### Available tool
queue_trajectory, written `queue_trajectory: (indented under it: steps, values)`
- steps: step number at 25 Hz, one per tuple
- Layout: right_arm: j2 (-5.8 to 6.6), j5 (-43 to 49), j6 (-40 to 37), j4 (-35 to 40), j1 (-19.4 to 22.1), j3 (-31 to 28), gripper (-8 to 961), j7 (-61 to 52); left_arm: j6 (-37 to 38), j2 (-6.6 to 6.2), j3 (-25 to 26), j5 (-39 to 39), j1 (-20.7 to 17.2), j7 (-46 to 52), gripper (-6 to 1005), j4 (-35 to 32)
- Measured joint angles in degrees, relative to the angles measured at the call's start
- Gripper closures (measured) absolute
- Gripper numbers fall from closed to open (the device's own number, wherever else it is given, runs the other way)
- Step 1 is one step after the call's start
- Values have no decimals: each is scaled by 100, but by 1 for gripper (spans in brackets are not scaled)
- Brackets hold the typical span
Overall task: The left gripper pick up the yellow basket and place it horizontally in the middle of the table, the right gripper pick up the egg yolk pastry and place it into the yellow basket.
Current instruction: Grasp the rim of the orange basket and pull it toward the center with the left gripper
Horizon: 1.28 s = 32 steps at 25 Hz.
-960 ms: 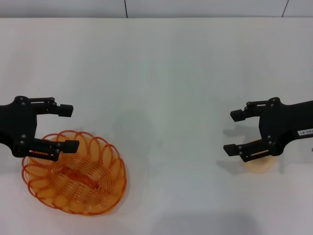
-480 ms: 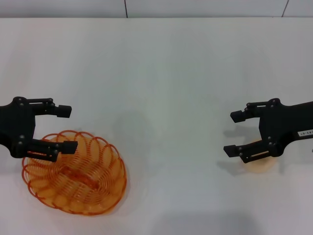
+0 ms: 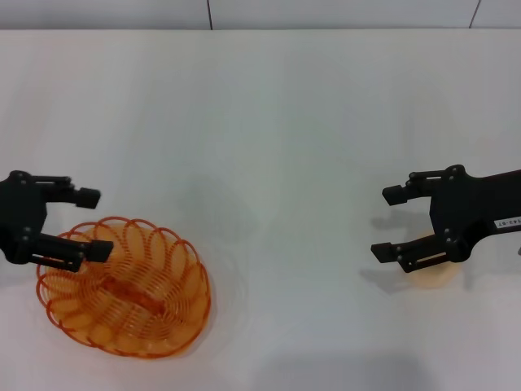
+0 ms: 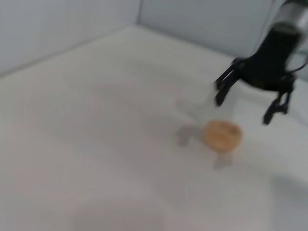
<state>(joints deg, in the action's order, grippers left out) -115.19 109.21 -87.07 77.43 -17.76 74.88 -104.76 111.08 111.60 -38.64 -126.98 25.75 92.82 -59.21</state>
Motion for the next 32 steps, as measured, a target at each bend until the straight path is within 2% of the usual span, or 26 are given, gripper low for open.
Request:
queue_trajectory:
  steps: [8, 16, 22, 32]
  values:
    - [-4, -20, -2, 0, 10, 9, 92, 0, 47, -63, 6, -1128, 179, 1196, 112, -698]
    - [-4, -36, -19, 0, -10, 3, 92, 0, 54, -79, 4, -2117, 360, 1702, 111, -957]
    - [-3, -51, -14, -2, -17, 9, 93, 0, -162, 21, 1, -2549, 427, 1826, 111, -896]
    - [-3, -79, -29, -9, -17, 19, 93, -6, -228, 279, -63, -2613, 629, 2318, 111, -844]
